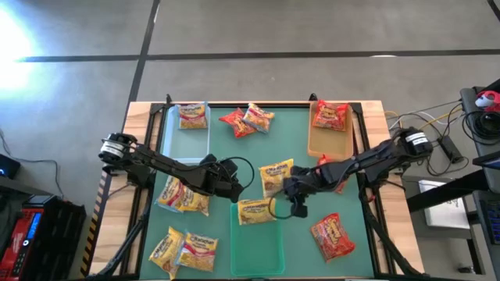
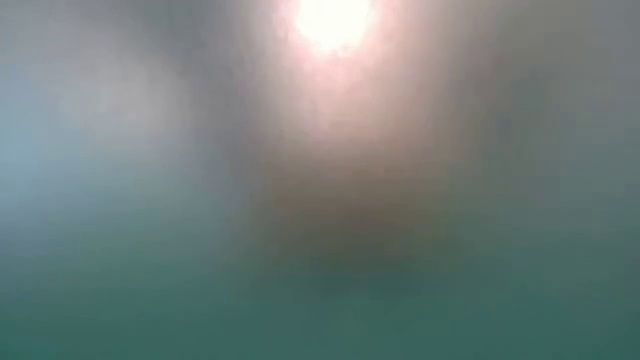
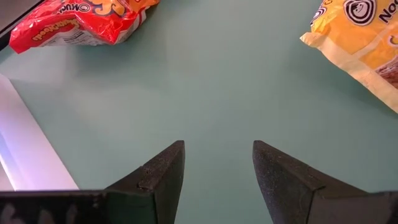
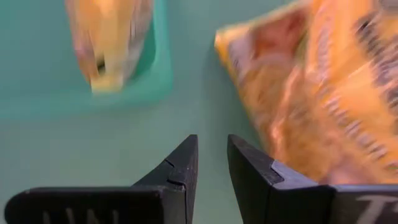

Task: Sort Maruchan noodles
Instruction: Put the right yellow noodle pack into the green bin

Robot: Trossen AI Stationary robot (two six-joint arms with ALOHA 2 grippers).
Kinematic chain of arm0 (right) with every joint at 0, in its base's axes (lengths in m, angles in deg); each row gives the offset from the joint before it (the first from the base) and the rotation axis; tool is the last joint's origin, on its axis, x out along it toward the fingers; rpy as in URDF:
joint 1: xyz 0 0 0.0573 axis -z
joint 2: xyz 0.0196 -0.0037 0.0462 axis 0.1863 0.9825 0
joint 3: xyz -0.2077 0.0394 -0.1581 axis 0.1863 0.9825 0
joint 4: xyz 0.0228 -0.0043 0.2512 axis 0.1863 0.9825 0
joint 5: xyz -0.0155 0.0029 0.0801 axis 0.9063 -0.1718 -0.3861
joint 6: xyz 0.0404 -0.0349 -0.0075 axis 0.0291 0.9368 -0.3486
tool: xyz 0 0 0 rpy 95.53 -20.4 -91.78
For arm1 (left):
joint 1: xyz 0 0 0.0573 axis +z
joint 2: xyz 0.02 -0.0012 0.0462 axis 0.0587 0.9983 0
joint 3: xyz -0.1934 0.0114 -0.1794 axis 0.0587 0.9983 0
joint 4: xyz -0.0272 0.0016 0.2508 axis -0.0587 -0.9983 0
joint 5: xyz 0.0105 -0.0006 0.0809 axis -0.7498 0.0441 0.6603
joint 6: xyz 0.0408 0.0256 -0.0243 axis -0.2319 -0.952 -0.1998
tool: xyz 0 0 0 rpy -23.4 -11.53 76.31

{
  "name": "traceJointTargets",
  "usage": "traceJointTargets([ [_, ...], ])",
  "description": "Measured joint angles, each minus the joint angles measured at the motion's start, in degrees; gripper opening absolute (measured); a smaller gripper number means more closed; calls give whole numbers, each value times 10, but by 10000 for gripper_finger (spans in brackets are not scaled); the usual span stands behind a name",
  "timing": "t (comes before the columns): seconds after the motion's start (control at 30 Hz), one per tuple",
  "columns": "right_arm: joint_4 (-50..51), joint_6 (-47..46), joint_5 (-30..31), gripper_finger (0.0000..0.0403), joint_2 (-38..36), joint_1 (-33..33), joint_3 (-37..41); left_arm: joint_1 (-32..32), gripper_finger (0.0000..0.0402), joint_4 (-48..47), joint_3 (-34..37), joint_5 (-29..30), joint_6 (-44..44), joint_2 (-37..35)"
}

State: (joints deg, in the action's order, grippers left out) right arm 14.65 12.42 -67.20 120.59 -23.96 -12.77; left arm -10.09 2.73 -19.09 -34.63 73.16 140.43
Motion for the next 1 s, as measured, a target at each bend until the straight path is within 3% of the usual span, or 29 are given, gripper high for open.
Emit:
traceJointTargets([
  [0.17, -10, 0, 20, 74, 26, -11, 15, 0, 174, 2, 0, 0, 0, 0],
  [0.5, -104, 67, 199, 70, 75, 2, 17, 0, 174, 12, 0, 0, 0, 0],
  [0.73, -210, 105, 204, 70, 103, 38, 16, 0, 174, 16, 0, -1, 0, 0],
  [1.0, -113, 96, 149, 69, 43, 42, -2, 0, 174, 24, 0, 0, -7, 0],
])
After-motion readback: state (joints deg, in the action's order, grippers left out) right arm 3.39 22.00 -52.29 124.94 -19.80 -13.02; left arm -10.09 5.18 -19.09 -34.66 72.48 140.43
